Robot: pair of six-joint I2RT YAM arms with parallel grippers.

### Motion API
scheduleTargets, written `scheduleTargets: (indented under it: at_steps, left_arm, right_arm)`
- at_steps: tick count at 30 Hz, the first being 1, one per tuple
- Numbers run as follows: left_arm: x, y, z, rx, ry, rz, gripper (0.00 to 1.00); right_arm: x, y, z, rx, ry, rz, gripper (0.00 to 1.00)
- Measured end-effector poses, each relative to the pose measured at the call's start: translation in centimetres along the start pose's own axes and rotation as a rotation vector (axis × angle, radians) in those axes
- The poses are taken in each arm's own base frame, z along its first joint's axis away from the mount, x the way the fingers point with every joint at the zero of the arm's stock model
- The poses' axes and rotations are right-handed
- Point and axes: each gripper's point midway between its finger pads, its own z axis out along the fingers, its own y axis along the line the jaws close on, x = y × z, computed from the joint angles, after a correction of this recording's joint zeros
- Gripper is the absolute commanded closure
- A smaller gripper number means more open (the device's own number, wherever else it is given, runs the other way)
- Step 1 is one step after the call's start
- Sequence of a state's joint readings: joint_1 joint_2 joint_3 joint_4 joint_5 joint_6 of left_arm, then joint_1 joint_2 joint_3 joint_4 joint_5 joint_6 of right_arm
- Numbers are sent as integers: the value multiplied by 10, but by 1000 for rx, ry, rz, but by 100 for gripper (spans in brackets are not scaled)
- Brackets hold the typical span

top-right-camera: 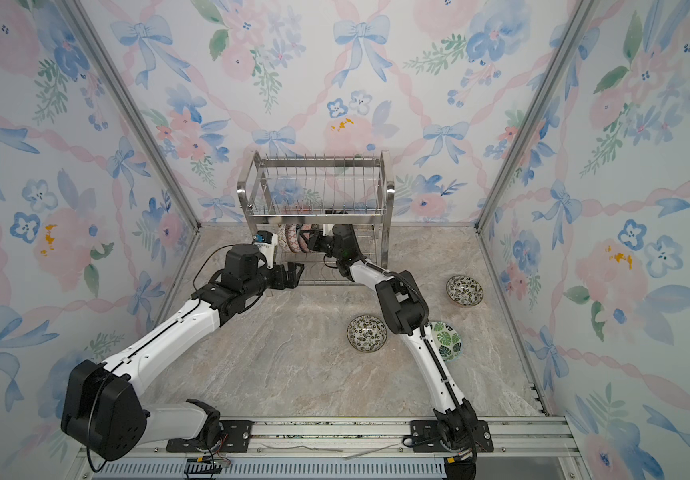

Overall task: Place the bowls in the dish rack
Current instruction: 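Open the right gripper to release the pink-rimmed bowl in the rack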

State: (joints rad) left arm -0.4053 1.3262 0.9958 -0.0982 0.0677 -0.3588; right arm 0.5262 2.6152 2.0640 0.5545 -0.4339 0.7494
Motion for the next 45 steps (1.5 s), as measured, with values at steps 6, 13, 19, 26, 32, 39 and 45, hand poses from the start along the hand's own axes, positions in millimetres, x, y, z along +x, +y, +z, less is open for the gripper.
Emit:
scheduleTargets:
  at_steps: [6, 13, 19, 26, 32, 39, 45]
  left_arm:
    - [0, 0, 0, 0, 0, 0, 2]
    - [0, 1, 0, -3, -1, -1, 2]
    - [-1, 3, 0, -6, -2, -3, 2]
    - [-1, 3, 0, -6, -2, -4, 2]
    - [-1, 5, 0, -9, -3, -6, 2]
    - [-2, 5, 0, -11, -4, -6, 2]
    - [-2, 7, 0, -15, -5, -9, 2]
  right_arm:
    - [2, -3, -1, 23, 23, -22, 84]
    - [7, -5, -1, 35, 46, -31, 81]
    - [9, -6, -1, 42, 61, -28, 78]
    - [11, -6, -2, 51, 76, -20, 75]
    - [14, -7, -4, 58, 84, -15, 73]
    - [14, -7, -7, 66, 87, -17, 71]
    - [18, -8, -12, 79, 96, -17, 69]
